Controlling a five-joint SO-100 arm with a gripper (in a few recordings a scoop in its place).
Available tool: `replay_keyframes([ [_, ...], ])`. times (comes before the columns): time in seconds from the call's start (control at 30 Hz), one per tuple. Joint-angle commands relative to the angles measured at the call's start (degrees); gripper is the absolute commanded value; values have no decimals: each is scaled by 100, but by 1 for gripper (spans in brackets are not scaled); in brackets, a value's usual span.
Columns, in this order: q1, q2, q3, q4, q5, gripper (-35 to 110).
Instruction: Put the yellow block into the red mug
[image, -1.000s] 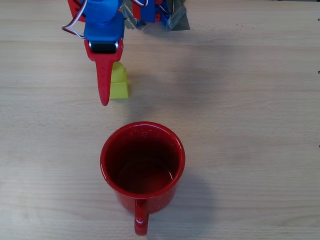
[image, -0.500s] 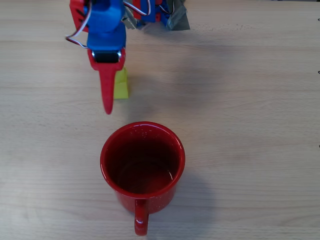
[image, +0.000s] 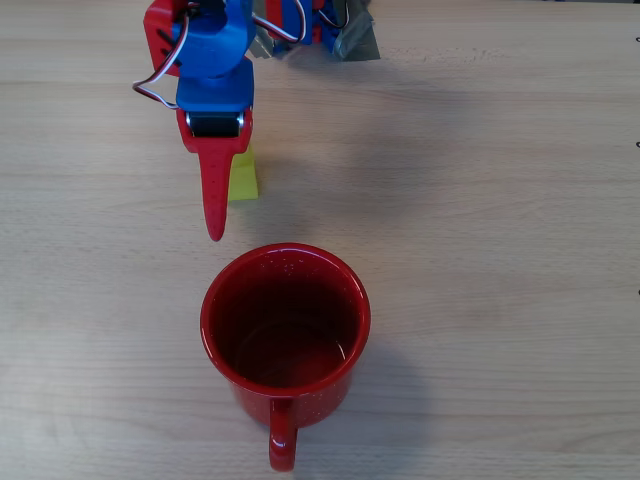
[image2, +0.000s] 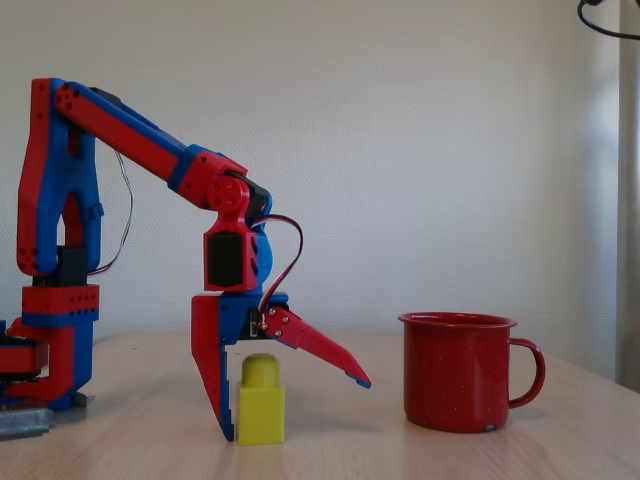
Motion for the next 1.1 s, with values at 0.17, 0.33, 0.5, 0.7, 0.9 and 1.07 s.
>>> replay_keyframes([
  [0.17, -97, 176, -79, -167, 44, 37],
  [0.33, -105, 167, -97, -281, 35, 7],
  [0.5, -97, 176, -97, -281, 35, 4],
  [0.7, -70, 334, -466, 272, 141, 0],
  [0.9, -105, 492, -1450, 1617, 422, 0],
  [1.07, -202, 527, -2558, 2566, 563, 0],
])
